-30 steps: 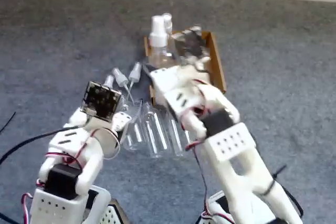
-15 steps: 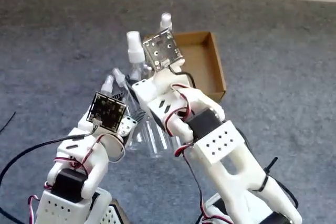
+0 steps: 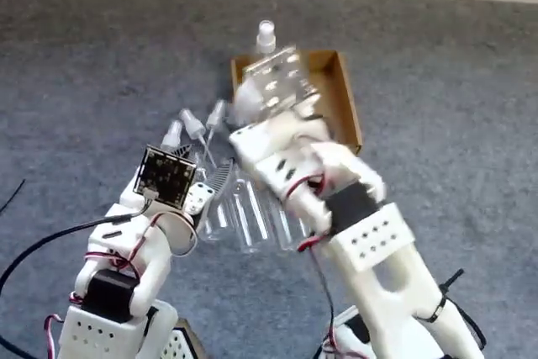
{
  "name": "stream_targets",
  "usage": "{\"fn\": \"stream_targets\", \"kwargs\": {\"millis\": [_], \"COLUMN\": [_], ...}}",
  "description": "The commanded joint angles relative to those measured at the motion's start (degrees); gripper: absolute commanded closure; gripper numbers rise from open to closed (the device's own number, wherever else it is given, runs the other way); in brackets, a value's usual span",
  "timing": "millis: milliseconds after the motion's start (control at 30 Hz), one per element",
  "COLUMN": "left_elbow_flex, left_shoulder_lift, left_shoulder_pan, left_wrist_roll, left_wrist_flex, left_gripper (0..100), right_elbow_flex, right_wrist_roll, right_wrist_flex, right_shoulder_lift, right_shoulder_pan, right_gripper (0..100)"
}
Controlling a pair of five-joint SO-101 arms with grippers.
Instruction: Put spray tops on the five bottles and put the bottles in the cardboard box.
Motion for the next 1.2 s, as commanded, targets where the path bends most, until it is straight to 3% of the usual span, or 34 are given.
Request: {"fn": "stream_targets", "kwargs": {"millis": [0,167,467,733,1167], "left_elbow_flex": [0.6,1.4,1.8,1.9,1.9], "left_shoulder_lift": [-0.7,-0.7,-0.2,-0.2,-0.2], "left_shoulder_pan": [-0.9,-1.0,-6.4,-6.5,-6.5], "left_wrist_roll": [-0.4,-0.5,-0.5,-0.5,-0.5], "left_wrist_flex": [-1.8,-1.8,-1.8,-1.9,-1.9], "left_gripper": [79,79,79,79,79], "right_elbow_flex": [-10.1,-23.2,-41.5,-42.4,-42.7], "right_wrist_roll": [4.0,4.7,3.8,1.1,-3.3], "right_wrist_flex": [-2.0,-3.2,-8.1,-17.7,-24.3], "right_shoulder_lift": [4.2,21.1,47.6,56.7,65.1], "right_shoulder_pan": [14.7,22.7,23.8,23.6,22.8], "right_gripper": [99.5,99.5,99.5,99.5,99.5]}}
